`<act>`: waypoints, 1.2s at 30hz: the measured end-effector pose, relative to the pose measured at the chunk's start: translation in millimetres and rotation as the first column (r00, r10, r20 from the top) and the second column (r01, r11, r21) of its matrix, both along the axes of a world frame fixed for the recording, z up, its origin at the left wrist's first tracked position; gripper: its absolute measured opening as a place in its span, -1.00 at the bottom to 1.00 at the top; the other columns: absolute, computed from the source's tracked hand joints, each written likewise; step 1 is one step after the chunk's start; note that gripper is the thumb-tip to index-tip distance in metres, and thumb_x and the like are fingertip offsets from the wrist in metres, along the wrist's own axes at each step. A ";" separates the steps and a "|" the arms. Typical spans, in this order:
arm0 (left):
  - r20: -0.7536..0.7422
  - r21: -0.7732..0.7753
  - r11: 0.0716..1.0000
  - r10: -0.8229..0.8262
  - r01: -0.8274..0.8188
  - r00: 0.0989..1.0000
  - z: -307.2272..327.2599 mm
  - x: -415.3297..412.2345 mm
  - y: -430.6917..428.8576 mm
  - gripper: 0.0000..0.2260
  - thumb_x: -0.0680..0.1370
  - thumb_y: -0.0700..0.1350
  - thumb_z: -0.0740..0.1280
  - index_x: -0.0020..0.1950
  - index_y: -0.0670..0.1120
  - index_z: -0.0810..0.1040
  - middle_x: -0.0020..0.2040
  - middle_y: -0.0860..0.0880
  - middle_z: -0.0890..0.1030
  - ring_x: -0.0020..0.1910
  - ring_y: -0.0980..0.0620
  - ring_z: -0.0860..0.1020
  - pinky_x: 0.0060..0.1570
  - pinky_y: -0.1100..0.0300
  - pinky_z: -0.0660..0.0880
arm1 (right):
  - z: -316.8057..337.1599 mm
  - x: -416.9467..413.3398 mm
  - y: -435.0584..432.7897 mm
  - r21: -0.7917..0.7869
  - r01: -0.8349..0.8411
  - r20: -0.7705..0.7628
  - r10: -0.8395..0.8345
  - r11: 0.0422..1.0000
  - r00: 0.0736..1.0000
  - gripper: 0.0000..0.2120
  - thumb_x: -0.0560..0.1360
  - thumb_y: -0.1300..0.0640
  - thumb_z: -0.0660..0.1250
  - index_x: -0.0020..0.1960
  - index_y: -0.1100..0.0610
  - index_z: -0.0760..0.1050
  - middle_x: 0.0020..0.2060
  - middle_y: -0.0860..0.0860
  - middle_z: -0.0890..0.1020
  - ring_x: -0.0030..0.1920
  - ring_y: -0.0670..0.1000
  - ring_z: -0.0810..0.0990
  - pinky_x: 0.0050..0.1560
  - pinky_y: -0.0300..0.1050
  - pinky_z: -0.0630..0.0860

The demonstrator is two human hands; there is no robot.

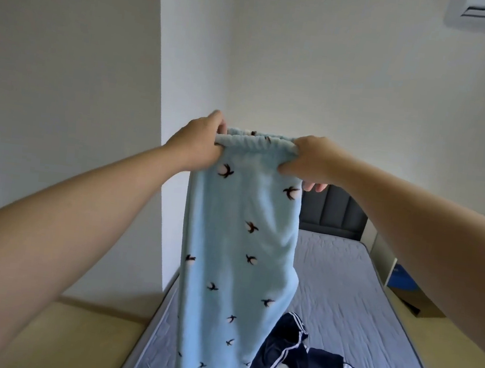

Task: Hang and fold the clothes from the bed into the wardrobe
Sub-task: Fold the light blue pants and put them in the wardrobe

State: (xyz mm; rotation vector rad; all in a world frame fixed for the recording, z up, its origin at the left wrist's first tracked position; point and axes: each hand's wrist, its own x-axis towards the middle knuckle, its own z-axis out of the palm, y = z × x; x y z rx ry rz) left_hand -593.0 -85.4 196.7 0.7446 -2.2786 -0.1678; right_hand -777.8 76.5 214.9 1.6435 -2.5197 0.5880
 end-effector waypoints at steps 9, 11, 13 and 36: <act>0.012 0.714 0.693 -0.159 0.103 0.987 13.6 40.5 7.9 -0.82 0.11 -0.30 0.18 -0.40 -0.06 0.30 -0.47 -0.01 0.27 -0.53 0.02 0.24 -0.53 0.36 0.15 | -17.3 -6.2 -1.9 -0.047 -0.336 0.791 0.241 0.941 0.563 -0.65 0.36 0.38 0.41 0.14 0.30 0.52 0.05 0.33 0.63 -0.01 0.28 0.68 0.02 0.16 0.60; 0.000 0.806 0.577 -0.229 0.135 0.974 12.6 54.5 4.7 -0.72 0.01 -0.28 0.19 -0.30 -0.14 0.37 -0.38 -0.06 0.32 -0.47 0.00 0.31 -0.34 0.30 0.08 | -17.6 -2.7 -3.2 -0.040 -0.541 0.885 0.281 0.840 0.371 -0.59 0.33 0.37 0.39 0.18 0.22 0.57 0.15 0.28 0.64 0.16 0.29 0.63 0.13 0.20 0.59; -0.039 0.865 0.471 -0.282 0.174 0.959 8.5 66.4 -8.7 -0.40 -0.07 -0.26 0.24 -0.01 -0.20 0.45 -0.19 -0.15 0.35 -0.26 -0.12 0.31 -0.14 0.05 -0.09 | -17.4 3.8 -8.7 -0.065 -0.671 0.921 0.303 0.738 0.244 -0.57 0.31 0.35 0.38 0.18 0.24 0.59 0.12 0.26 0.65 0.10 0.26 0.65 0.02 0.11 0.63; 0.221 0.283 0.953 0.042 -0.105 0.974 -134.8 -27.7 -302.5 -0.77 0.46 -0.26 0.27 0.10 -0.12 0.49 0.09 -0.17 0.56 -0.04 -0.17 0.56 -0.11 0.05 0.53 | -156.3 30.9 -311.4 -0.197 0.285 0.288 -0.223 0.938 0.931 -0.56 0.42 0.31 0.14 0.20 0.05 0.57 0.08 0.09 0.64 0.04 0.16 0.64 0.02 -0.03 0.61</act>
